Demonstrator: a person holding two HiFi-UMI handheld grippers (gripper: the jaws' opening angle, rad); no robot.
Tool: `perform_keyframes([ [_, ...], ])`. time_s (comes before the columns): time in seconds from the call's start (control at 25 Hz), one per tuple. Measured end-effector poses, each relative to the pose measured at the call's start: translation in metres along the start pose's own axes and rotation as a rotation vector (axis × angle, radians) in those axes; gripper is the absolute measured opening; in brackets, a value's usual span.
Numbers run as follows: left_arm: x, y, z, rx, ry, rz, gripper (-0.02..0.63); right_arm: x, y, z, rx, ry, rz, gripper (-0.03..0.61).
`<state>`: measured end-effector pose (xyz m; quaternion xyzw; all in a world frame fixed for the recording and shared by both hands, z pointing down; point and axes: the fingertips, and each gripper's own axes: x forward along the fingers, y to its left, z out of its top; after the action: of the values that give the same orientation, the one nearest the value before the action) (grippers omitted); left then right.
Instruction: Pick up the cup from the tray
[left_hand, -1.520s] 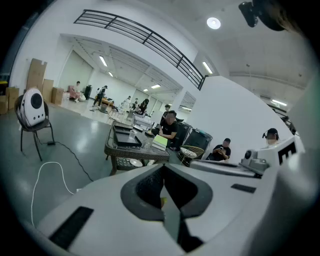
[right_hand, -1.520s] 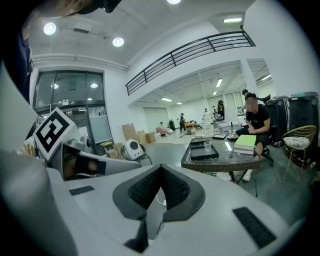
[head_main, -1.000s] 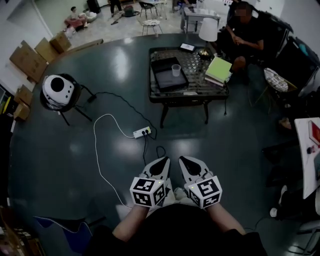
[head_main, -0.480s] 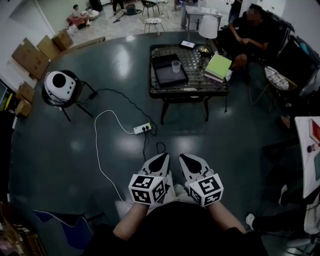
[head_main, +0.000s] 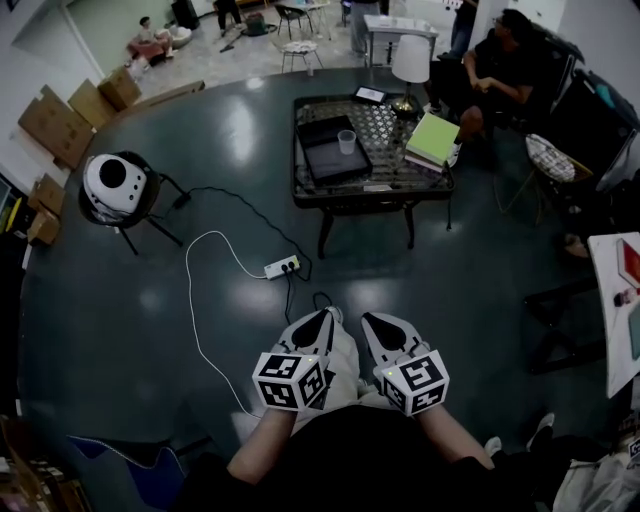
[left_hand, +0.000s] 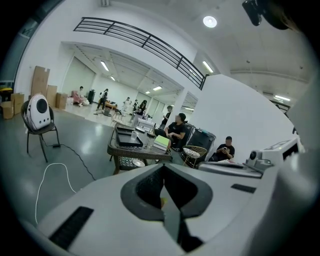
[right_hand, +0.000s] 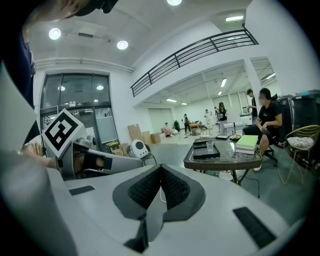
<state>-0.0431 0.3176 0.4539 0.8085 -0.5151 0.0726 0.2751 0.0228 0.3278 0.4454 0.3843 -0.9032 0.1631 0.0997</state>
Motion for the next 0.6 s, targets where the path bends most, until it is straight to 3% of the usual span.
perform_keyframes([
  [0.6, 0.085, 0.034, 0.052, 0.016, 0.017, -0.012, 0.011, 0.071, -0.067, 0.037, 0.009, 0.011, -0.019, 0.011],
])
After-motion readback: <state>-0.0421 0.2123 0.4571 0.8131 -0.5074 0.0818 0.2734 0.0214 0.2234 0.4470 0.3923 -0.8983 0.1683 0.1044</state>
